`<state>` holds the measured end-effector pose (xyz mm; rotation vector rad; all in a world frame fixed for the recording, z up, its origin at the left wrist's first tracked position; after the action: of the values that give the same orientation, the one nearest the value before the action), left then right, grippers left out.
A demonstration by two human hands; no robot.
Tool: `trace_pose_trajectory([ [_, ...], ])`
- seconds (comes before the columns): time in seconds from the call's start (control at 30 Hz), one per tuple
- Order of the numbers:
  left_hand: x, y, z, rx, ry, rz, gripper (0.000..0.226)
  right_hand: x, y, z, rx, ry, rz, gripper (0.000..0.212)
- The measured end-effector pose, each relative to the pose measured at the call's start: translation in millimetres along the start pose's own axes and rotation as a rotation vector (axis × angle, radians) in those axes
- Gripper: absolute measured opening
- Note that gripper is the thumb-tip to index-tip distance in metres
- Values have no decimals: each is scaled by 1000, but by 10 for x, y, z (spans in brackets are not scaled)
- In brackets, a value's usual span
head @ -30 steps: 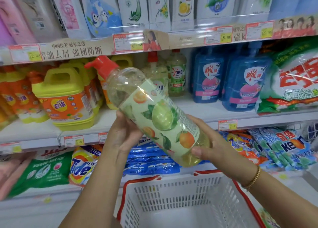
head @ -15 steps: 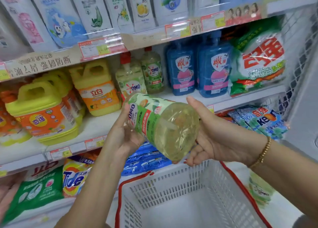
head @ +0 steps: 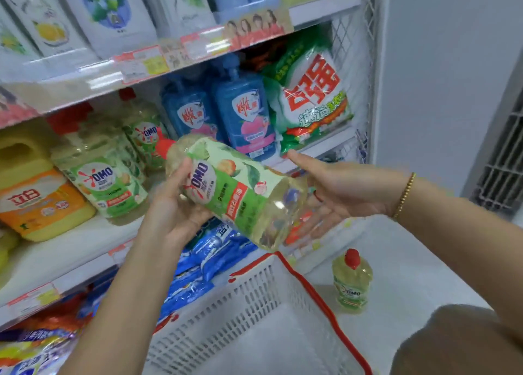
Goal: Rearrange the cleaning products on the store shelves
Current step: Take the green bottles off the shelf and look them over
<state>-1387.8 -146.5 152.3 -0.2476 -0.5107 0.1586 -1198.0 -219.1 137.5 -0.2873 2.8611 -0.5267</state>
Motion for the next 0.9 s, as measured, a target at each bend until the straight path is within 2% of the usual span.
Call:
trace_pose_trajectory([
  [0.07, 301, 26, -30, 179, 184, -37, 55, -406, 18, -46, -115, -69, 188, 71],
  [0.17, 761, 11, -250, 451, 403, -110, 78, -771, -51, -334, -435, -99, 420, 78],
  [0.3, 1263, 49, -939, 539, 590, -257, 87, -1020, -33, -272, -599, -268, 606, 84],
  [0.4, 1536, 60, -1445, 555, 670, -357, 84, -1302, 79, 165, -490, -494, 729, 76],
  [0.5, 1797, 42, -1896, 519, 720, -488, 86, -1705, 82, 591, -409, -485, 761, 60],
  [0.63, 2132, 24, -2349, 506, 856, -679, 93, -2109, -89, 1043, -399, -347, 894, 70],
  [0.7, 2245, 7, -2565, 478, 941, -772, 103, -2196, -152, 1239, -381, -387, 999, 69],
  [0.77, 2216, 50, -2791, 493, 1138, -857, 108, -2264, -114, 1502, -305, -418, 1078, 71],
  [0.83, 1993, 160, -3021, 574, 1399, -892, 99, -2282, -17, 1776, -231, -444, 1120, 76],
  [0.9, 1692, 273, -3204, 621, 1568, -856, 73, -2248, 125, 2048, -174, -453, 1141, 76],
])
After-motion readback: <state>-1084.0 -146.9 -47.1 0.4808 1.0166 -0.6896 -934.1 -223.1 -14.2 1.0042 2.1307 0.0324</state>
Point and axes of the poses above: each hand's wrist, its own y-axis towards the middle knuckle, its own x-axis out of the palm, z = x × y, the point moved 10 cm from there along y, towards the middle knuckle, and after that the axes turned 14 degrees about z, right-handed, at the moved point
